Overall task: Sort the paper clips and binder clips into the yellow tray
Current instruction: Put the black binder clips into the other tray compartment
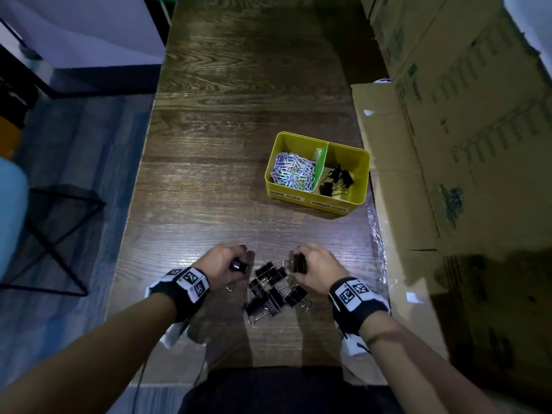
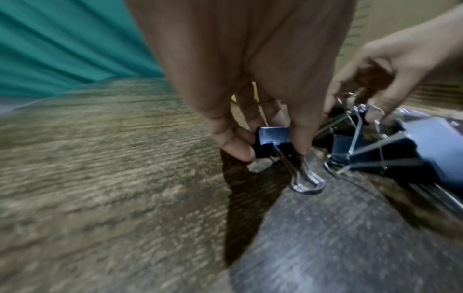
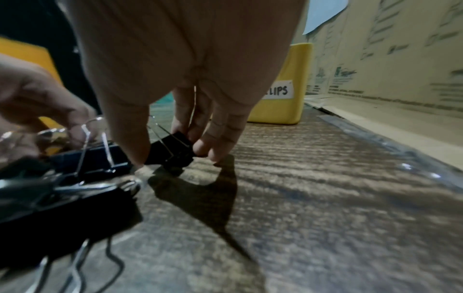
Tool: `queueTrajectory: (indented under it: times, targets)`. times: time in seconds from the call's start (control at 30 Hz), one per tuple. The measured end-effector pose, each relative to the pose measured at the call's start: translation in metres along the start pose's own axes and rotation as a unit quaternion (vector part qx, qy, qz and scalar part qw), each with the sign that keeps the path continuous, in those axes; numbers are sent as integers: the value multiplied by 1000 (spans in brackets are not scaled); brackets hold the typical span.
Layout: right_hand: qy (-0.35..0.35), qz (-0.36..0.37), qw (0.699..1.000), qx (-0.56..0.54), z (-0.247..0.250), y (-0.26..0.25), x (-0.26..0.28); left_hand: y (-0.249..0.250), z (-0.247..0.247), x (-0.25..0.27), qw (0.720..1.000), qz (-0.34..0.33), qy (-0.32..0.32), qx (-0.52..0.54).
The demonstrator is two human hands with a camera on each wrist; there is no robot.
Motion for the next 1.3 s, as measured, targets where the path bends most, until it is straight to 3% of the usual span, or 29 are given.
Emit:
queueTrajectory:
  times: [0.1,0.17,0.3,0.33,0.37,0.43,0.53,0.63,0.73,0.87,0.97,1.13,1.3]
  targets:
    - [30,-61,992,-109,15,16,4,-26,9,0,994,72,25,82]
    - [57,-99,965,-236,20,27,7,-46,14,4,972,136,46,188]
    - [85,-175,813,-549,24,29,13,-57,22,10,865,220,81,444]
    - [90,-176,797,-571,26,26,13,-54,25,9,845,223,83,479]
    - [89,-169,801,-568,29,22,11,-51,28,7,839,222,81,491]
    - [57,-144,848,-507,28,12,9,-42,34,3,854,206,61,473]
    - [-44,-86,938,-334,19,-12,10,-12,33,-4,923,140,-27,357]
    - [-83,-37,985,-146,4,-26,6,19,21,-7,980,58,-107,158]
    - [-82,-41,995,-42,-13,-24,-1,43,12,-8,991,-35,-121,-36]
    - [-45,-42,998,1,-25,-21,-5,46,-8,-11,983,-56,-141,-108]
    - [-32,-29,999,-21,-26,-19,-3,40,-19,-14,981,-41,-152,-110]
    - [-17,27,999,-21,-14,-22,2,37,-14,-21,994,-21,-94,-44]
    - [-24,37,998,-40,-8,-26,1,36,-24,-24,995,25,-100,7]
Point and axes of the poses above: each hand's wrist, its own x-axis away from the middle knuckle, its own z-axis out of the back of the hand, y = z × x, the point moved 8 cm from there along -x, towards the middle knuckle, and after that the axes turned 4 degrees about y, right-handed, at the moved point
